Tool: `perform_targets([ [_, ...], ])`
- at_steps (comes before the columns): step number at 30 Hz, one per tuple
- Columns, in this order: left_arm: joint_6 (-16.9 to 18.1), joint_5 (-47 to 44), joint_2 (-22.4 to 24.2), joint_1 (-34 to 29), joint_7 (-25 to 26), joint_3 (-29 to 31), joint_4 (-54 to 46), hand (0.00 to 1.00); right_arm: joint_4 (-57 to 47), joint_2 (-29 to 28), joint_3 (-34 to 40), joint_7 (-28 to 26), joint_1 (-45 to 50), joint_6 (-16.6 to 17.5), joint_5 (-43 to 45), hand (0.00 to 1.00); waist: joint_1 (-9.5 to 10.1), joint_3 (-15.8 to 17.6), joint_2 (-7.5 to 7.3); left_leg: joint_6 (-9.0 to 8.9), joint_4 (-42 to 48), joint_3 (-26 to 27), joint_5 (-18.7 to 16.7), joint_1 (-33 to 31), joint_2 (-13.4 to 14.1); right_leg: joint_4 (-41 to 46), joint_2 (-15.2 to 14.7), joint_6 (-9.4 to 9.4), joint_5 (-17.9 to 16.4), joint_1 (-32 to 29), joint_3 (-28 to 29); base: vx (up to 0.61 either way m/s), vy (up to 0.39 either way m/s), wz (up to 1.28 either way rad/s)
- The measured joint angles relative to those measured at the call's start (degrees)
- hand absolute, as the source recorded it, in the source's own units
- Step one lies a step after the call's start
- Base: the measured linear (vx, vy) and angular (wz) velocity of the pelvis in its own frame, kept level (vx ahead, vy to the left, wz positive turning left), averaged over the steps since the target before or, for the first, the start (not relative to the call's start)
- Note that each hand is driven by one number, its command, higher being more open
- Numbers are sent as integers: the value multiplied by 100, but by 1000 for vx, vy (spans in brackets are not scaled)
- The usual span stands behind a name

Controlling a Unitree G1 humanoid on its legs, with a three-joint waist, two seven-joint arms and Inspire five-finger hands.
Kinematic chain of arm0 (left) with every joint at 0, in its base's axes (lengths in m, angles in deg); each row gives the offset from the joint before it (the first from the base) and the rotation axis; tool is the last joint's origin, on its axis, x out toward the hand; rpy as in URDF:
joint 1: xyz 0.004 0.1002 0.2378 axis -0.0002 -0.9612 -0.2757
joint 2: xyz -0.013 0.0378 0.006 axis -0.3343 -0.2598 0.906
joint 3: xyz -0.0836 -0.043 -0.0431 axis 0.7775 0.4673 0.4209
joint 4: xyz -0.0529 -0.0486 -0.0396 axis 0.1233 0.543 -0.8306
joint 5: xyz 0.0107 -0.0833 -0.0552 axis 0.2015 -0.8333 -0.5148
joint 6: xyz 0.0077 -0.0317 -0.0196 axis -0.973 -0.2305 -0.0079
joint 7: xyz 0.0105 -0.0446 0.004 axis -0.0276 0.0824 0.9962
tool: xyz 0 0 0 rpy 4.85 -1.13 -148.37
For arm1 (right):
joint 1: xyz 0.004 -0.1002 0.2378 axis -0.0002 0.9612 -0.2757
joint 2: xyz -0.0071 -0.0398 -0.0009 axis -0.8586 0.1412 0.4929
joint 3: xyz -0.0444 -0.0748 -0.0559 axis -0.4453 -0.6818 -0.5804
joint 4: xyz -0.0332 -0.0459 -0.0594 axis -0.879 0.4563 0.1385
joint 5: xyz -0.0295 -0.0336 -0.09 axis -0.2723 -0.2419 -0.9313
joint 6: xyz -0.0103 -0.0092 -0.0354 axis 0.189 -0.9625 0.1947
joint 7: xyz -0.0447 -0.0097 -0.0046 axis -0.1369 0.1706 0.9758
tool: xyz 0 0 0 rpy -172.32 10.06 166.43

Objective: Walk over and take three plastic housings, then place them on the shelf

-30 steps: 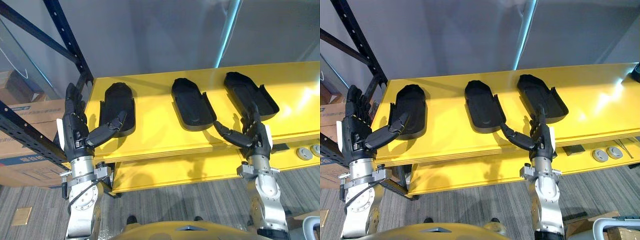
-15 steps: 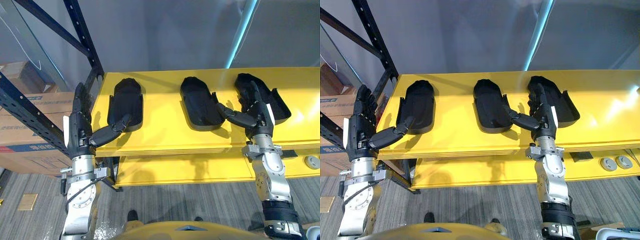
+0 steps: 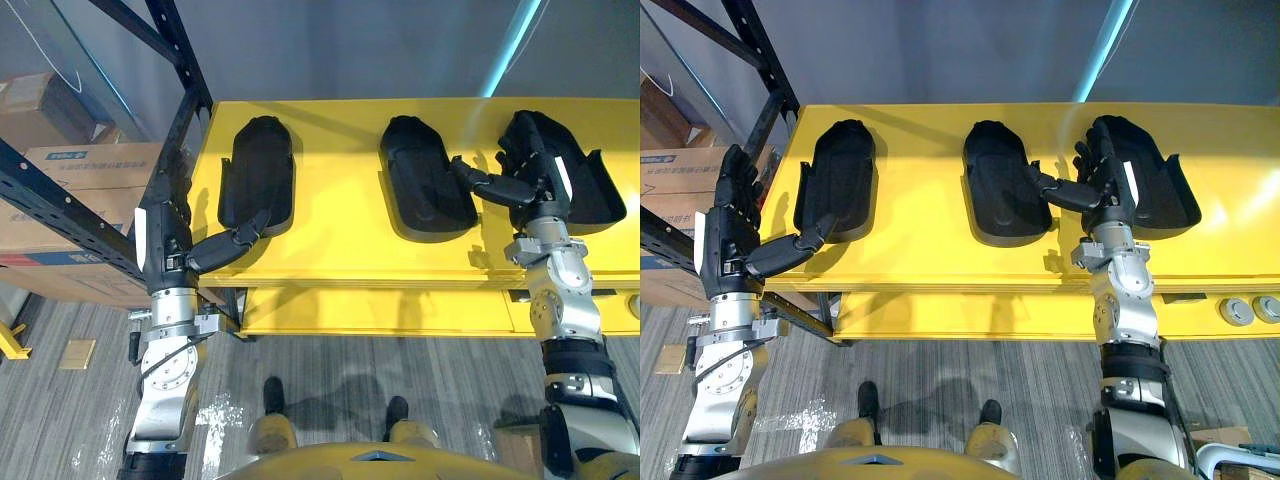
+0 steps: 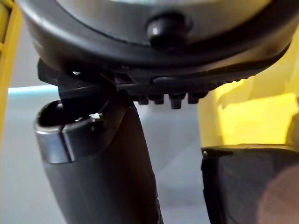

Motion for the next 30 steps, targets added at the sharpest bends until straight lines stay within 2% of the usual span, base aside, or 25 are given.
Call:
perform_targets([
  [10, -5, -4, 5, 105, 63, -12, -1, 100, 352, 88, -97, -275, -195, -130, 225, 100, 46, 243, 158, 29, -3, -35, 61, 54, -38, 118, -60, -48, -46, 19, -34, -32, 7, 1],
  [22, -8, -3, 51, 80, -15, -199, 0, 100, 384, -76, -232, -480, -194, -228, 232, 100, 138, 270, 159, 54, -2, -92, 107, 103, -98, 214, -132, -6, -19, 55, -50, -9, 4, 1],
  [30, -14, 0, 63, 14, -14, -204, -1, 100, 384, -154, -357, -484, -194, -237, 229, 100, 139, 324, 226, 23, -4, -115, 84, 165, -106, 239, -146, -4, -67, 121, -89, -31, 3, 1],
])
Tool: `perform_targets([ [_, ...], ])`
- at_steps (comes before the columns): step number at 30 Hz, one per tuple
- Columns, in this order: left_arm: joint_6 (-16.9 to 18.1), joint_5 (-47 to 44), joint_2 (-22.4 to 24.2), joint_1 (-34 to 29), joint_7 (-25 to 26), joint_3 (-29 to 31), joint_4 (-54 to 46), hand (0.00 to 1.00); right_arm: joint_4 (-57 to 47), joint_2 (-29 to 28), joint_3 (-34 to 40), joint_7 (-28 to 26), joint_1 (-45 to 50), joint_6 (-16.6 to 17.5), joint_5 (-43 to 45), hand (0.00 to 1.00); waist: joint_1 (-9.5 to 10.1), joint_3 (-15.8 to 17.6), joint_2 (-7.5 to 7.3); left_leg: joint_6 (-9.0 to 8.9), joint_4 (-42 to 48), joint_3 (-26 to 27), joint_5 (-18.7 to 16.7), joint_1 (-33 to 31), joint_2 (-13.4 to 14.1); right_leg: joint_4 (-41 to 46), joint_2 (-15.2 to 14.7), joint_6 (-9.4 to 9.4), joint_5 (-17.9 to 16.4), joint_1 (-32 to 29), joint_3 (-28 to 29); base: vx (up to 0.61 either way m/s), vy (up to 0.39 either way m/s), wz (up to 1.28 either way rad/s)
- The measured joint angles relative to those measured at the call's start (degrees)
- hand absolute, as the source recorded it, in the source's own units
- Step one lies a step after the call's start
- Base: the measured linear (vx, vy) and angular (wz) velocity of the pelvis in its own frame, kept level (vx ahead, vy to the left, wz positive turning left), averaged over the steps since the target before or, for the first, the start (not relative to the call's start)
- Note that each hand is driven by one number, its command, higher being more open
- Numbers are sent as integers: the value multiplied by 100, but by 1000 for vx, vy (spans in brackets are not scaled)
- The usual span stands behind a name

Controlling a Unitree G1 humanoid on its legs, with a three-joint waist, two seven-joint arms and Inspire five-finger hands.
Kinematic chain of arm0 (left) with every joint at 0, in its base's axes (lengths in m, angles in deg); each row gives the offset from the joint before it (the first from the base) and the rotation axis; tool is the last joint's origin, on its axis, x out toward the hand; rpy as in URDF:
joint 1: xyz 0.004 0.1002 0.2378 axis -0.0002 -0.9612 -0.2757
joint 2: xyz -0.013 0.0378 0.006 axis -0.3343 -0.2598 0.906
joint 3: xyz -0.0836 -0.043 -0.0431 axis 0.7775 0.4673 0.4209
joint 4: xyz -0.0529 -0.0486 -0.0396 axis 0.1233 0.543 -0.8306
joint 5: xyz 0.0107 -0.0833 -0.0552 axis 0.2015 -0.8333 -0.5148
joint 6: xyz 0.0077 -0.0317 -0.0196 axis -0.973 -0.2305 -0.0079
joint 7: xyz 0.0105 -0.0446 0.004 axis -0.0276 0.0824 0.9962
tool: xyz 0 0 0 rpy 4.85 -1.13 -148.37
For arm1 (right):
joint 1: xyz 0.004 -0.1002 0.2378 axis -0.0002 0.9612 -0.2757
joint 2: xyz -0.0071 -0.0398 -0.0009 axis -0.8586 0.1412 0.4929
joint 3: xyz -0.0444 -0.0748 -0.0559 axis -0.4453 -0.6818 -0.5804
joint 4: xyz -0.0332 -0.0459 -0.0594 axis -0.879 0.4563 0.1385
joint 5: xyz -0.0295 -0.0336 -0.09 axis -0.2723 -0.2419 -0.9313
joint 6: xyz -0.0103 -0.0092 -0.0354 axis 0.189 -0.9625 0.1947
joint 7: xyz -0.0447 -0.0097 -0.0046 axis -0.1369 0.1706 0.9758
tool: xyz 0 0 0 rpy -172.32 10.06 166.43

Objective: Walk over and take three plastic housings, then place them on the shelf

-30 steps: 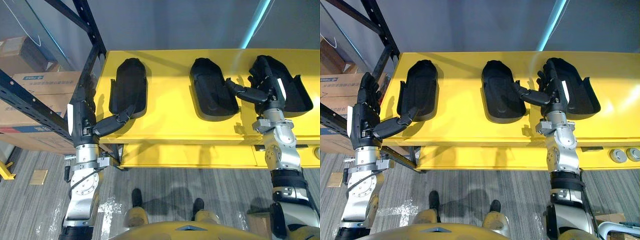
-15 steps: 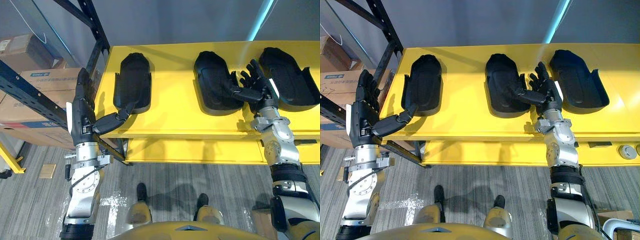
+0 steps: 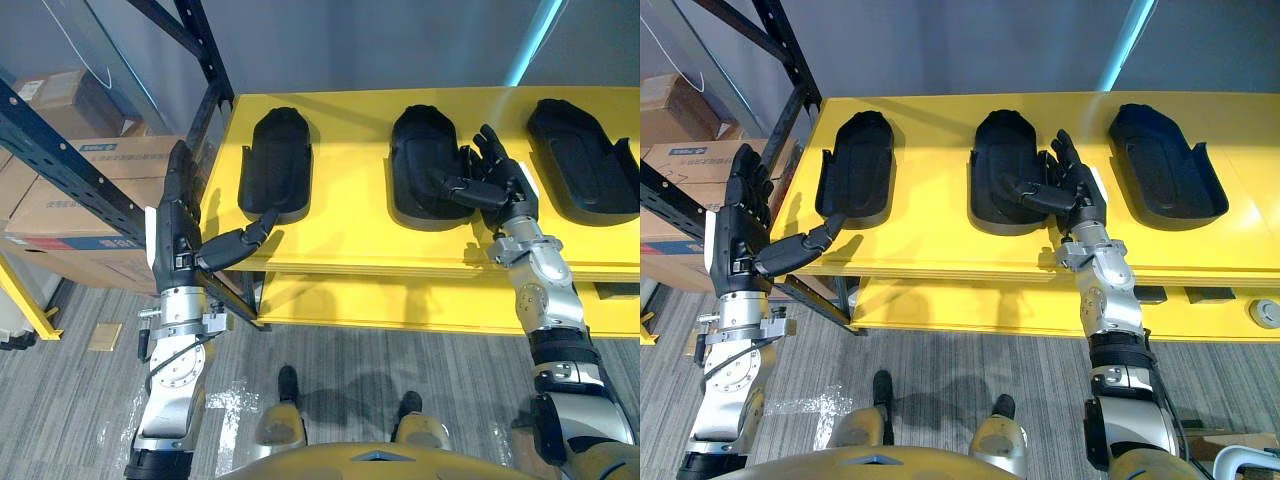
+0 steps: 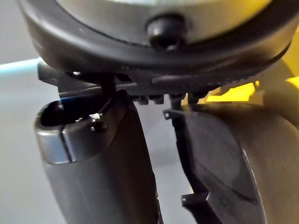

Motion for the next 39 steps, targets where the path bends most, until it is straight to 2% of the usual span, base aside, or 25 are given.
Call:
perform_targets([
  [9, -5, -3, 22, -156, -30, -3, 1, 100, 0, -1, 1, 34, 1, -7, -6, 100, 3, -5, 8, 65, 1, -15, 57, 1, -45, 26, -45, 12, 40, 2, -10, 0, 0, 0],
  [21, -6, -6, 23, -158, -149, -96, 18, 100, 226, 6, 2, 53, -7, -4, -119, 100, 19, -38, 64, 54, -2, -66, 34, 23, -83, -51, -77, 58, 75, 109, -45, -11, -1, 1],
  [26, -9, -7, -46, -156, -159, -445, 451, 100, 701, 95, 0, 32, -424, 0, -120, 100, 32, -54, 88, 96, -1, -52, 9, 0, -98, -345, -52, 87, 248, 205, -50, -12, -2, 0],
  [33, -26, -12, -63, -145, -172, -481, 498, 100, 901, 288, -1, 52, -855, 3, -132, 100, 147, -54, 88, 133, 0, -51, 35, -3, -104, -377, -44, 90, 296, 232, -62, 9, -3, 1],
  [39, -27, -137, -160, -149, -234, -482, 498, 100, 1185, 354, -12, 145, -1221, 16, -262, 100, 173, -54, 87, 136, 0, -67, 33, 20, -107, -377, -46, 83, 289, 282, -98, 9, -5, 2],
])
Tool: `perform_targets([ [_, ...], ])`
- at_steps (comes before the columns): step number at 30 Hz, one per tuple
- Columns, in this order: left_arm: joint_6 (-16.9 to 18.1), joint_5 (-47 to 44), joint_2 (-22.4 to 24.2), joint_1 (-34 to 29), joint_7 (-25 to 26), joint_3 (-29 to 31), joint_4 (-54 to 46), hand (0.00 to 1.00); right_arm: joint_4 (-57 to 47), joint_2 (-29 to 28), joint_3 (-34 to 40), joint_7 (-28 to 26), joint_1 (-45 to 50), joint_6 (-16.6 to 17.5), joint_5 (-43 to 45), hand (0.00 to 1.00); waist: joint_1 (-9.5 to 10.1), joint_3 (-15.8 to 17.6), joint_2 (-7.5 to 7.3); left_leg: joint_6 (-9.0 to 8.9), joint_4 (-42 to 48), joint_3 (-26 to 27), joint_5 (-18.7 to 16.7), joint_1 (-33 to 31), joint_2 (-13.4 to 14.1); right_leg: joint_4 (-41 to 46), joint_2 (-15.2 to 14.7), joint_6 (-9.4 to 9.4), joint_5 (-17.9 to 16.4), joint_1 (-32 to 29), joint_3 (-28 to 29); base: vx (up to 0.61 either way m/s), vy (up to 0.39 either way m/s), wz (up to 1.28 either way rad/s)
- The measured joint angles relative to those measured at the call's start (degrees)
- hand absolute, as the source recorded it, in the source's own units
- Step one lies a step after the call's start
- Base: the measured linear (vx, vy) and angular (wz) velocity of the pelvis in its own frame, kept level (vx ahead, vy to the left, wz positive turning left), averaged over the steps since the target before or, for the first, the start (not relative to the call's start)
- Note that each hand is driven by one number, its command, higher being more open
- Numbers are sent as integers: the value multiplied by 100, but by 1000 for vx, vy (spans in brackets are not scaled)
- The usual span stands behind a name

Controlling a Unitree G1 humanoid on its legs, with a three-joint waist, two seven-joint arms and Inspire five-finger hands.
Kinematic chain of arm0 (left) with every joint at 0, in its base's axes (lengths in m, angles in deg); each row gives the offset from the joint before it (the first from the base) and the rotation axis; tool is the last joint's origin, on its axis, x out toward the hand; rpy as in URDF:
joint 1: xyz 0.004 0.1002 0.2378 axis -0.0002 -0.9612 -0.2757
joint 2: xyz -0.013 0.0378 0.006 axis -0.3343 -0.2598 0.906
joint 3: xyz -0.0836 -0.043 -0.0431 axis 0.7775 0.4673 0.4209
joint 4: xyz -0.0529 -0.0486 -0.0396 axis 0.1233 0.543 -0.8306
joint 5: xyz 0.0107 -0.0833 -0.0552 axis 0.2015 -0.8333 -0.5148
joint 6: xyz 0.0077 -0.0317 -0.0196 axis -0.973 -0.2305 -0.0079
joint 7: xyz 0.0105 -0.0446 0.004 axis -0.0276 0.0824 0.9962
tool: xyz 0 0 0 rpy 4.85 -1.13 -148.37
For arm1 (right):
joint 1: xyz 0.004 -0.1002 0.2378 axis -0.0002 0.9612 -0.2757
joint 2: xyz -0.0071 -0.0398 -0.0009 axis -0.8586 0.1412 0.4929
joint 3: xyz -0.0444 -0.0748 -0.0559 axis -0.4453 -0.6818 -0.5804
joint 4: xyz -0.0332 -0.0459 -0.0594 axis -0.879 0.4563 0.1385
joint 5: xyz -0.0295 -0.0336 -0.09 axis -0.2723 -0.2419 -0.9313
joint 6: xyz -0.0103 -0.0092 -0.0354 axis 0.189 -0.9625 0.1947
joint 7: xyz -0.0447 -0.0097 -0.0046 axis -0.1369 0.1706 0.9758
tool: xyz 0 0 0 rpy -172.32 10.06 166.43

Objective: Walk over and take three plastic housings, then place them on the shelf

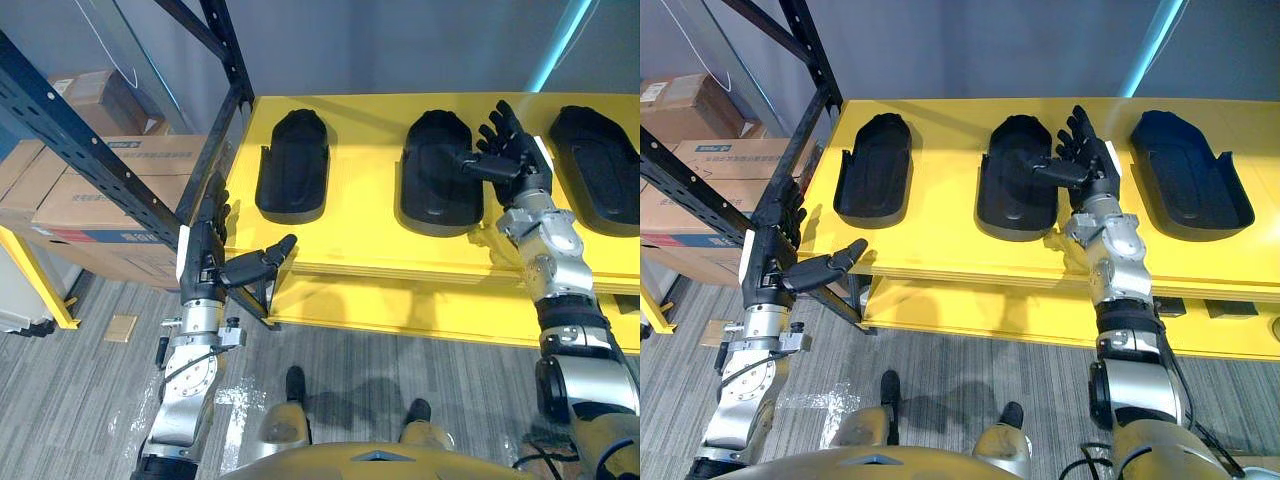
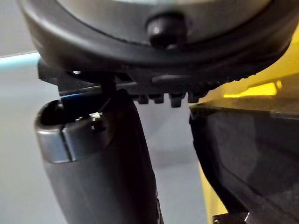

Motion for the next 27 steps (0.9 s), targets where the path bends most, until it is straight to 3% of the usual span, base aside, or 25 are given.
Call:
perform_targets([
  [11, 1, -44, -49, -6, 8, -11, 41, 100, 858, 459, -207, -102, -544, -3, -82, 100, 92, 1, 0, 18, 0, -3, -38, 31, -9, -6, -13, 3, -1, 36, -7, -6, 0, 0],
  [22, 8, -114, -71, -7, 70, -12, 126, 100, 1476, 553, -333, -291, -1040, -15, -82, 100, 156, 18, 12, 46, 1, -79, -18, -22, -50, 33, -53, 10, -22, 25, -86, 1, -3, 3],
  [27, 8, -123, -72, -7, 123, -21, 126, 100, 1716, 707, -469, -457, -1404, -16, -81, 100, 141, 183, 69, 33, 1, -105, -30, -11, -72, 212, -102, 23, -121, -26, -94, -1, -2, 1],
])
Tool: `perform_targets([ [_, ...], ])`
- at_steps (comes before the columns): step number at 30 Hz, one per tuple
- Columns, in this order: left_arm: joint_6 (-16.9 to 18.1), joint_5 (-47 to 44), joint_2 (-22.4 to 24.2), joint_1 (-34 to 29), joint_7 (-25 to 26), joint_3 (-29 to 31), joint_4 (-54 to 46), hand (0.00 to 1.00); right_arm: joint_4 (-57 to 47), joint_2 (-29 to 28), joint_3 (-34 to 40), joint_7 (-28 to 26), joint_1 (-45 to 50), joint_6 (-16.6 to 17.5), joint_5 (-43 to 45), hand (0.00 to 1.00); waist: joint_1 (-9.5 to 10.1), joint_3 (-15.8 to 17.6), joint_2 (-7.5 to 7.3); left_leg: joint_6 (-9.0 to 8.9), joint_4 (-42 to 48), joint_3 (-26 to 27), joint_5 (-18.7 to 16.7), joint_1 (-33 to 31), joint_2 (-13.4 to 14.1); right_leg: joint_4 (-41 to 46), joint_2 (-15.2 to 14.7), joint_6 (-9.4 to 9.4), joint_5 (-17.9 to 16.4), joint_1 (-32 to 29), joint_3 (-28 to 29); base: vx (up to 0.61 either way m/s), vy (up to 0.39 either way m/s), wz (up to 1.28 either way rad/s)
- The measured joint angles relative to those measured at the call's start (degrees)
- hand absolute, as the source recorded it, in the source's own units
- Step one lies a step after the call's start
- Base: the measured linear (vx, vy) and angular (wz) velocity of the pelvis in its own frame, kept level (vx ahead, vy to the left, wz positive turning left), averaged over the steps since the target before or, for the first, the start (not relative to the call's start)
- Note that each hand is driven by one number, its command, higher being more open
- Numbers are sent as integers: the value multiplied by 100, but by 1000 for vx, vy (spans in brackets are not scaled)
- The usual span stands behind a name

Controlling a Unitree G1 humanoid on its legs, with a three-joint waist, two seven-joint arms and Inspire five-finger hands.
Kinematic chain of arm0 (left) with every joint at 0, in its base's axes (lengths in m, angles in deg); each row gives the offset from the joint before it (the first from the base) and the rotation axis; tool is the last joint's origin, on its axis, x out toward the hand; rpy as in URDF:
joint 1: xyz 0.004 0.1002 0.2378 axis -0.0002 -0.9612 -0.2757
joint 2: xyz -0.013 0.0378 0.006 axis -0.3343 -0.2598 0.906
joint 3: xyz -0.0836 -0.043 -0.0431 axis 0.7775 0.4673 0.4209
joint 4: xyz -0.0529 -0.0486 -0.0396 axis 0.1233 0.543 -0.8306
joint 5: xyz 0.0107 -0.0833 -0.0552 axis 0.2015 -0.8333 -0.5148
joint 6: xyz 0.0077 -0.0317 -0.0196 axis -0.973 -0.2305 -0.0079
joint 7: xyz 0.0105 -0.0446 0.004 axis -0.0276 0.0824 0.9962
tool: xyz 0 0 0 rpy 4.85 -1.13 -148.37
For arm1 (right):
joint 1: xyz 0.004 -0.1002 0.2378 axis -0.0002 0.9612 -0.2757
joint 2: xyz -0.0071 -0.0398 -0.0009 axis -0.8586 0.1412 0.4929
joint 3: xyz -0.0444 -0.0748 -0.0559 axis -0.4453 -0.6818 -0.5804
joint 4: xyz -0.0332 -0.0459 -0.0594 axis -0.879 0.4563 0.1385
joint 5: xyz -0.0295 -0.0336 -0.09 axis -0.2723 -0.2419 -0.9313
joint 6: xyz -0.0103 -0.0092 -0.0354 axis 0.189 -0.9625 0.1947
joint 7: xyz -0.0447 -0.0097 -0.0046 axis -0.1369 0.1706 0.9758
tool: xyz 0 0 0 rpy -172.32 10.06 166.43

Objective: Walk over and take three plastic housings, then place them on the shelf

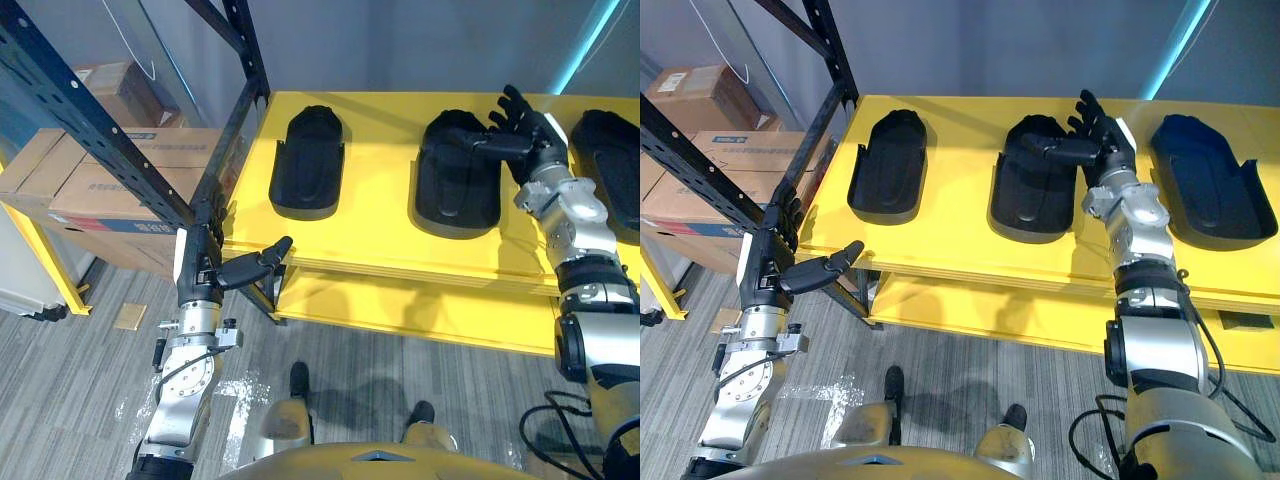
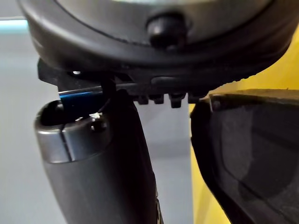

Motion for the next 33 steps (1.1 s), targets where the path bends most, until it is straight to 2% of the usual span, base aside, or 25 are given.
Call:
perform_targets([
  [7, 1, -112, -2, 7, 33, -32, 0, 100, 241, 179, -29, -56, -268, 1, 1, 100, 13, 180, 57, 4, 1, -24, 3, -52, -32, 343, -89, 10, -184, -182, 4, 0, -5, 2],
  [14, 1, -111, -2, 10, 33, -40, -1, 100, 254, 180, -29, -61, -299, 1, 1, 100, 15, 190, 64, 13, 12, -46, 57, -105, -101, 626, -202, 36, -364, -328, -5, 20, -9, 4],
  [19, 1, -112, -1, 10, 26, -39, -3, 100, 390, 181, -30, -105, -559, 2, 3, 100, 21, 265, 155, 12, 3, -47, 57, -101, -95, 661, -202, 28, -386, -335, -4, 0, 0, 0],
  [33, 1, -114, -1, 13, 25, -39, -3, 100, 466, 182, -58, -247, -603, 3, 2, 100, 37, 355, 159, 11, 2, -83, 59, -80, -96, 818, -228, 15, -479, -356, -24, -1, -1, 0],
])
